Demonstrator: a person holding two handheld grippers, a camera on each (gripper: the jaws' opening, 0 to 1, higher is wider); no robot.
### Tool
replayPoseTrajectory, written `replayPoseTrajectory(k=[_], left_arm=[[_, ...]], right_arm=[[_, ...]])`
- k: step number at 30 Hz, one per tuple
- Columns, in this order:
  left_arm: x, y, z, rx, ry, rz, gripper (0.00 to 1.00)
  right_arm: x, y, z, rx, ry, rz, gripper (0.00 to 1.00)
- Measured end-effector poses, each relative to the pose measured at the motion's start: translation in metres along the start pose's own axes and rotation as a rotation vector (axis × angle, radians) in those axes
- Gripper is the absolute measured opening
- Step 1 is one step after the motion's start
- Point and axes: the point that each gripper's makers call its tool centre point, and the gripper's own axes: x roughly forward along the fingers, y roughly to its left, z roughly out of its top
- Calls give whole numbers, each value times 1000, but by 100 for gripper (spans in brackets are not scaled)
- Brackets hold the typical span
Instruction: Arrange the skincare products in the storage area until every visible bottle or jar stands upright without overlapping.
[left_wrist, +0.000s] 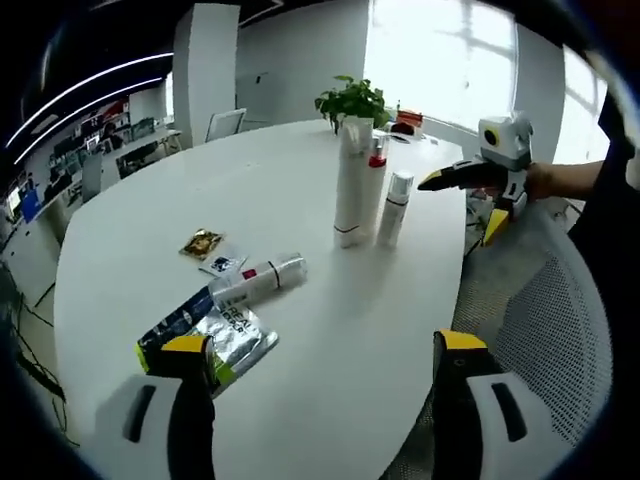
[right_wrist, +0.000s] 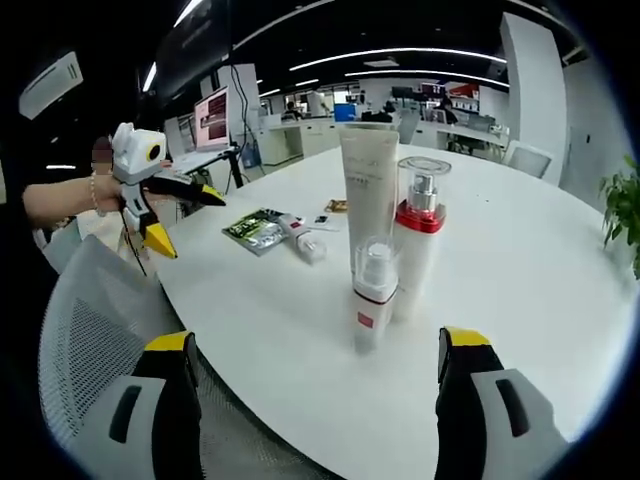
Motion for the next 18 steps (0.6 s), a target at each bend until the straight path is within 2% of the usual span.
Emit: replayPoseTrajectory(k=[7,18], left_arm=[[21,16,8,79,50,-36,82],[47,39,3,197,161,-90,75]], right_arm=[[0,-3,-1,15,0,-6,100],[2,-5,-5,14,19,-16,100]])
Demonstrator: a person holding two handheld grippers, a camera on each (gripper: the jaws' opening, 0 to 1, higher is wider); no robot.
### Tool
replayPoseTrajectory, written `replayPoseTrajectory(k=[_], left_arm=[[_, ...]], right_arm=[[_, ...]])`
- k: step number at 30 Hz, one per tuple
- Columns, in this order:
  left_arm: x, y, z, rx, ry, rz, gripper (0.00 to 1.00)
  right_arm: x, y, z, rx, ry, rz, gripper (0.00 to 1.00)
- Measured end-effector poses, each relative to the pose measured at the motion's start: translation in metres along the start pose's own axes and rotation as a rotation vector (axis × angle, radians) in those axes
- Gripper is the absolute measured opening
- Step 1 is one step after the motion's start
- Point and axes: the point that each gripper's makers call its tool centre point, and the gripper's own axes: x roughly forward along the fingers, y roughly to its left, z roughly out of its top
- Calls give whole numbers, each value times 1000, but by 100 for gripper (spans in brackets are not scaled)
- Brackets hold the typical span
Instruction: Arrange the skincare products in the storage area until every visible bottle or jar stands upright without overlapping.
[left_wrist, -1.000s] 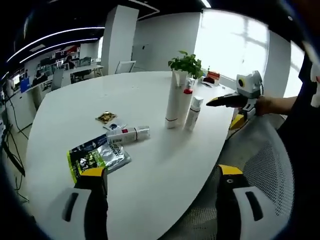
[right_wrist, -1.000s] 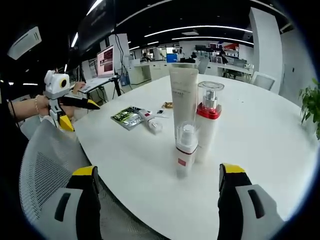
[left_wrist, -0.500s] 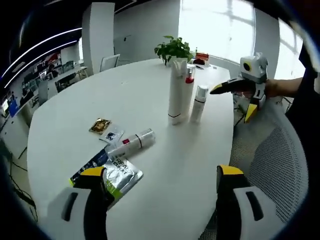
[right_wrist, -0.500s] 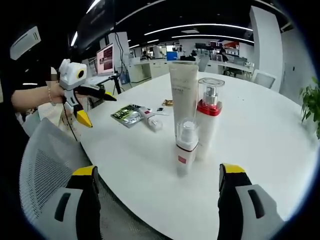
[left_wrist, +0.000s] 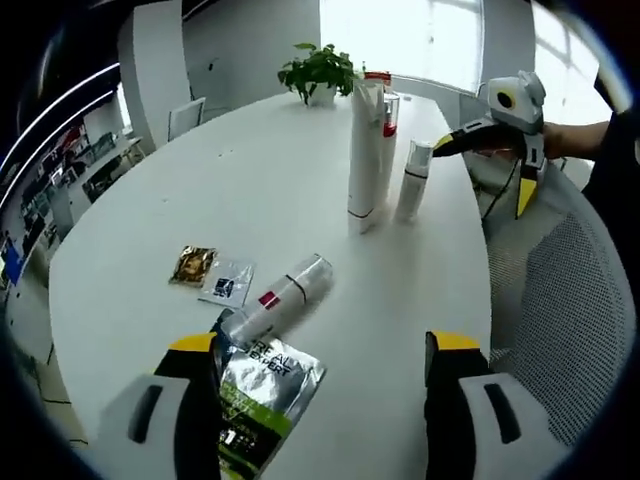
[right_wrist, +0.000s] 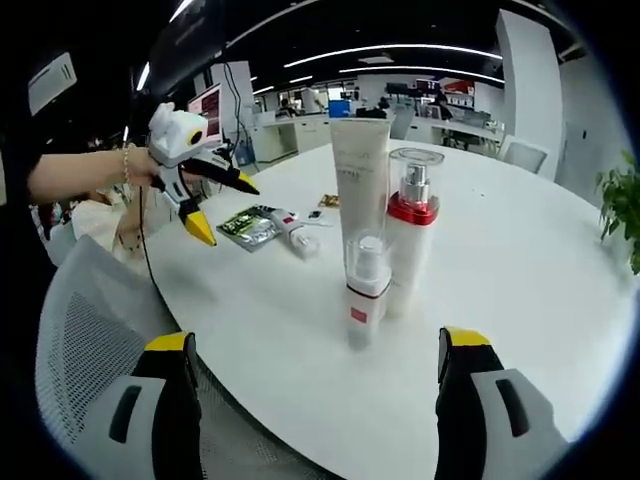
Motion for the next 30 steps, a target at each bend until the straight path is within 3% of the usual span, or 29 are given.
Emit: replayPoseTrajectory(k=[12,17,20,30], left_arm=[[27,19,5,99,67,-52,62],[36,26,12,146,61,-75,52],[46,36,11,161,82,-84,50],[66,42,2,221,145,-114,40]], right_arm=[[-1,-2,-2,13,8,-4,100],[-1,-3,-2,28,4,-11,100],[-1,-3,-3,28,6,-9,100],[0,-1,-5,25,20,-1,100]])
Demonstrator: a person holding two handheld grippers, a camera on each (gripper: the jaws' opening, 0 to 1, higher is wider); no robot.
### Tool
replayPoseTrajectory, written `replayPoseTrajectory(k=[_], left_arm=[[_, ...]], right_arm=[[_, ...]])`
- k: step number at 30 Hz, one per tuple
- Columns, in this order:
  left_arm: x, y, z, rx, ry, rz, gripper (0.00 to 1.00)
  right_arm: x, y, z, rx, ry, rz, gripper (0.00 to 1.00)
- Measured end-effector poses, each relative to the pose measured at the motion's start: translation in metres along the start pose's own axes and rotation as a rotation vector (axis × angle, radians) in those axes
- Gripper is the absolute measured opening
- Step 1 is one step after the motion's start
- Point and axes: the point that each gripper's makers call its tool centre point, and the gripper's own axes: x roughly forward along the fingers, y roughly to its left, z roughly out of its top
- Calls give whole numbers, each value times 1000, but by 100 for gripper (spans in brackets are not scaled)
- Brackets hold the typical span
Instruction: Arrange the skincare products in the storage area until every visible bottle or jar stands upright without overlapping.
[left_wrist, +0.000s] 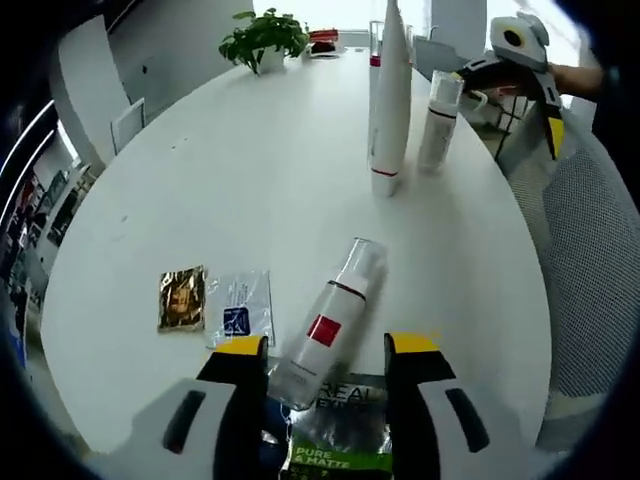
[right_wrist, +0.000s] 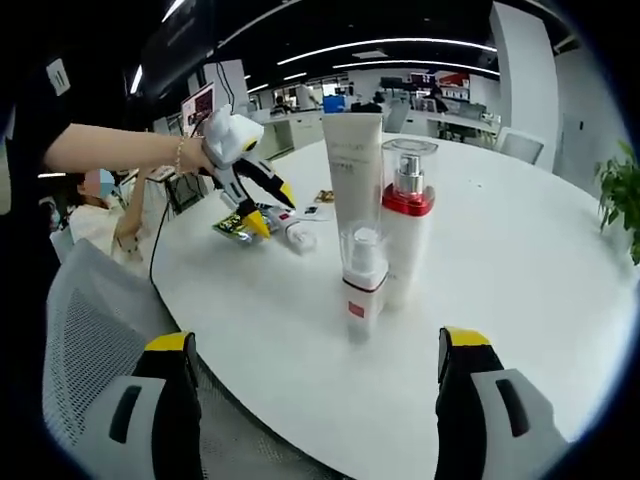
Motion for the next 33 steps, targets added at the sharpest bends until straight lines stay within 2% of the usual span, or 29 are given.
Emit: replayPoseTrajectory(k=[6,13,21,25,33], left_arm=[[10,8,-9,48,47,-18,35],[12,8,-8,104,79,-30,28],[13,8,-7,146,114,-56,26],[14,8,-7,129,118,-58,23],[8,9,-6,89,116,-16,22]], right_arm=[[1,-1,-1,0,5,1,100],[1,-2,-1,10,2,-2,100],[1,-3,-1,11,3,-7,100],[2,-4,-2,13,4,-5,99],[-2,-5,3,24,-6,-12,99]])
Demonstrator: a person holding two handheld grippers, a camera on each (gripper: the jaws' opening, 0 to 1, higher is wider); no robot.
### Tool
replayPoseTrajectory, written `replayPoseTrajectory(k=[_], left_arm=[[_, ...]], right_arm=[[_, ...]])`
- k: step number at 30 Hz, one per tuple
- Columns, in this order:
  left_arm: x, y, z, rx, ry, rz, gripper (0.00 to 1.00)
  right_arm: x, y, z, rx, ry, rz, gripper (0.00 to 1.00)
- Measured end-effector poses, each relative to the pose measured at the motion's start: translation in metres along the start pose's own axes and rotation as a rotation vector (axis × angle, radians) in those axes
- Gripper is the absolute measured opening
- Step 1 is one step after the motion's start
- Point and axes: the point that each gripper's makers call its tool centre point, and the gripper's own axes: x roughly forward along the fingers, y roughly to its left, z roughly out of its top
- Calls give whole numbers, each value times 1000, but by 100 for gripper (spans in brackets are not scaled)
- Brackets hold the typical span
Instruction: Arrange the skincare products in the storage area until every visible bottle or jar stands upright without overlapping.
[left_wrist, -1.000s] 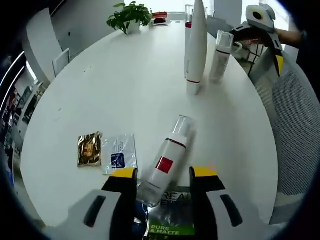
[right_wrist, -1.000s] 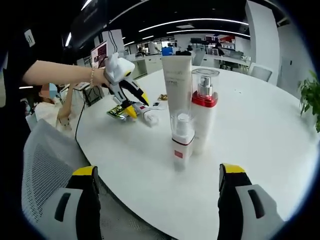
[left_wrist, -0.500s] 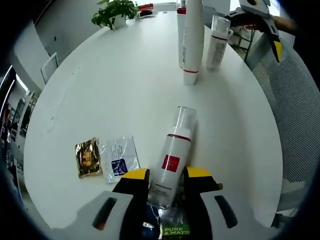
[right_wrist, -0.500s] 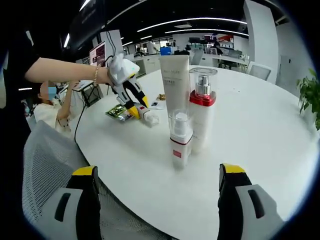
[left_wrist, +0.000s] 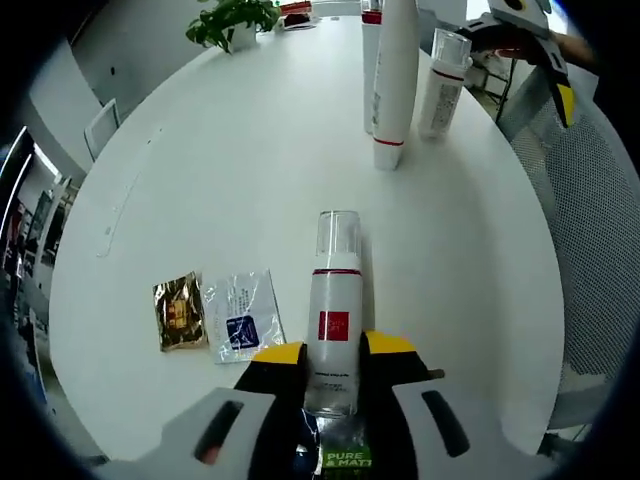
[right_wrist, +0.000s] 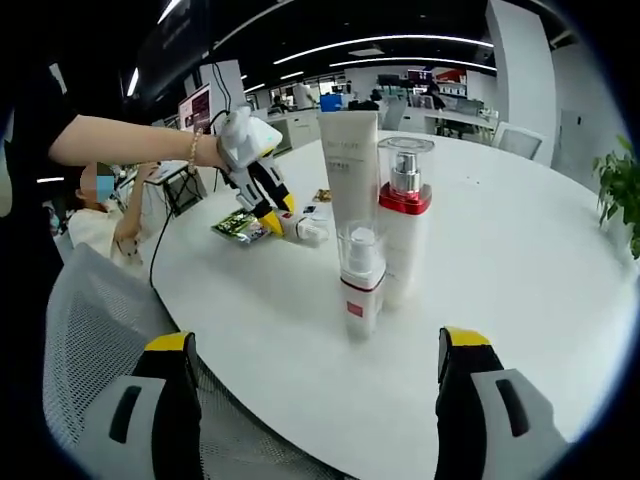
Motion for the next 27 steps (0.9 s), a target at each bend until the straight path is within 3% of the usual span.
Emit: replayPoseTrajectory(k=[3,14,17,20,27], left_arm=[[-7,-2,1,-19,-11,21,22],[-34,-14,8,-175,-146,78,21],[-39,-14,9,-232,-200,98,21],[-56,-26,20,-277,-259,126,21],[-73,-41,29,-314,-324,188,21]], right_arm=[[-4,0,3,6,-9,-6,96],[-13,17,19,-25,-45,-6,93],[-17,27,30,-23,-80,4,93],[-18,36,40,-27,-109,18,92],[-11,52,60,-16,-177,68,90]])
